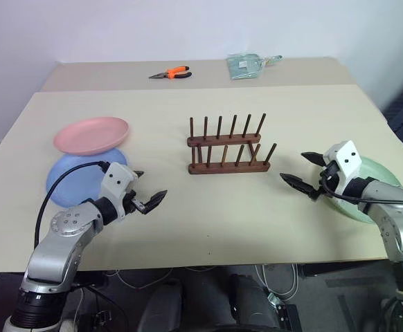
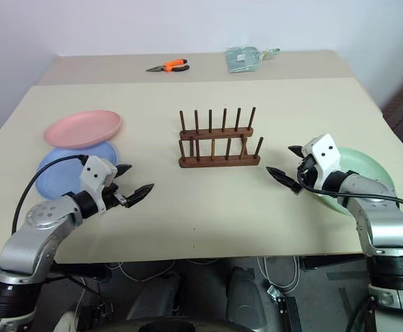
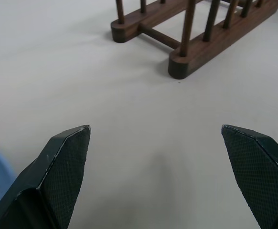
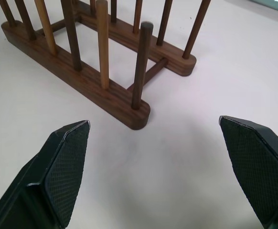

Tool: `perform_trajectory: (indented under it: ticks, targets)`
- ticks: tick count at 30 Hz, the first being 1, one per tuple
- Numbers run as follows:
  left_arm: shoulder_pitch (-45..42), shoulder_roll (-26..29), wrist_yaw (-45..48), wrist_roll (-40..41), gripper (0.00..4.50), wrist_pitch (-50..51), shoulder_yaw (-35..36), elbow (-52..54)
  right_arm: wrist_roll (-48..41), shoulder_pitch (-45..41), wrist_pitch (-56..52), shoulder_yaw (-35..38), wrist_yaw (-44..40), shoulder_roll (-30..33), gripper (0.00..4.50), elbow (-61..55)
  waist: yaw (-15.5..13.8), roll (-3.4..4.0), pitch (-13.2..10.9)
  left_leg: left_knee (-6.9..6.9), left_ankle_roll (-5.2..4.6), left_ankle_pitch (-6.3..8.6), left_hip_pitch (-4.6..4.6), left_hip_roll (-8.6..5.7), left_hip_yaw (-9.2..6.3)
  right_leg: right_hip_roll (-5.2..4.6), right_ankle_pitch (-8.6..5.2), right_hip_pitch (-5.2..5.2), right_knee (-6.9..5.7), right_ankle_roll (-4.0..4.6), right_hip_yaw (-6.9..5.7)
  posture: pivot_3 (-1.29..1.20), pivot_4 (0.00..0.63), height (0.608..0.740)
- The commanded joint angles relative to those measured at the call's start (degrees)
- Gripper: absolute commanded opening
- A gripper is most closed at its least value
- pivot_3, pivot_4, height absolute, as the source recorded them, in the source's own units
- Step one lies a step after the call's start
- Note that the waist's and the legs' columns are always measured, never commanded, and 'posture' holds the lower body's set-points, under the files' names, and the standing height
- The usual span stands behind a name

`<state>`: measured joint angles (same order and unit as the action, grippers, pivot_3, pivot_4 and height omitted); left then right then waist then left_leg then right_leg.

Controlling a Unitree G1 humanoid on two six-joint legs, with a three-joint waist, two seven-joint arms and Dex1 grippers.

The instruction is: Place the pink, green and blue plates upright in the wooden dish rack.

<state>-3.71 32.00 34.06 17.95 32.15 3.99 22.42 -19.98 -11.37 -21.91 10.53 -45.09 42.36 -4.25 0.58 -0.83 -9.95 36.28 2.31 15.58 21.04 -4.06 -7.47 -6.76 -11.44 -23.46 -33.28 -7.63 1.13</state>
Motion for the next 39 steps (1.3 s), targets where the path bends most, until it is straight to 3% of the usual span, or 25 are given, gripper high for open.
perform_trajectory:
  ticks: [1,6,12,16,22,25,31,36,39]
  targets:
    - [-1.76,0.23,-0.64,-0.47,4.50,-0.54,0.03,0.69,0.64,-1.80,2.20,-0.11,0.45,-0.72,4.44,-0.97,0.02,0.00,0.00,0.01,0.00,0.00,0.00,0.00,0.00,0.00,0.00,0.00,-0.01,0.00,0.00,0.00,0.150,0.740]
    - [-3.51,-0.48,0.56,0.59,4.50,-0.67,-1.02,-0.77,0.16,-2.45,0.76,-1.05,-1.46,-0.28,4.44,-0.37,0.03,0.00,0.00,-0.02,0.00,0.00,0.00,0.00,0.00,0.00,0.00,0.00,0.01,-0.02,0.00,0.00,0.150,0.740]
    - [-12.95,-0.15,8.31,-3.51,4.50,-6.94,-8.67,-14.94,1.73,-1.60,0.67,-1.81,0.61,-0.84,4.44,-3.64,-0.27,0.00,0.00,0.06,0.00,0.00,0.02,-0.03,-0.01,0.00,0.00,0.02,0.01,0.00,-0.04,0.00,0.150,0.740]
    - [-27.05,-5.45,16.60,-8.39,4.50,-17.68,-16.34,-37.75,2.62,2.44,1.11,-0.98,3.62,-1.61,4.44,-8.04,-1.37,-0.01,0.01,0.09,0.00,-0.01,0.05,-0.05,-0.01,0.01,0.09,0.02,-0.02,-0.15,-0.06,0.00,0.150,0.740]
    - [-42.27,-15.23,19.51,-14.58,4.50,-31.84,-19.78,-67.91,2.23,12.38,-1.52,3.34,9.03,-3.09,4.44,-18.84,-1.41,-0.05,0.02,0.29,-0.07,0.03,0.28,-0.10,-0.04,-0.02,0.12,-0.04,0.09,-0.21,-0.09,0.00,0.150,0.740]
    - [-45.67,-18.24,20.20,-16.20,3.68,-36.28,-19.48,-75.92,2.48,17.08,-2.51,5.36,11.30,-3.81,4.50,-23.27,-1.42,-0.05,0.03,0.37,-0.10,0.05,0.28,-0.11,-0.04,-0.03,0.17,0.01,0.09,-0.33,-0.09,0.00,0.150,0.740]
    - [-45.28,-20.45,24.73,-15.75,0.86,-41.72,-18.35,-76.75,2.84,22.71,-2.70,6.82,11.47,-3.27,4.50,-26.19,-1.35,-0.05,0.04,0.61,-0.17,0.11,0.29,-0.10,-0.05,-0.03,0.03,0.09,0.03,-0.57,-0.10,0.00,0.150,0.740]
    - [-38.95,-17.90,32.32,-15.76,0.77,-41.92,-20.97,-62.65,1.85,23.43,-3.12,7.94,6.32,0.82,4.50,-23.59,-1.29,-0.03,0.04,0.68,-0.25,0.16,0.32,-0.10,-0.03,-0.03,0.05,0.08,0.03,-0.56,-0.07,0.00,0.150,0.740]
    - [-34.43,-15.23,36.68,-13.72,0.77,-36.36,-21.62,-52.40,1.46,24.17,-3.11,9.40,3.72,2.82,4.50,-22.18,-1.25,-0.03,0.03,0.67,-0.26,0.17,0.32,-0.09,-0.04,-0.03,0.13,0.08,0.01,-0.41,-0.07,0.00,0.150,0.740]
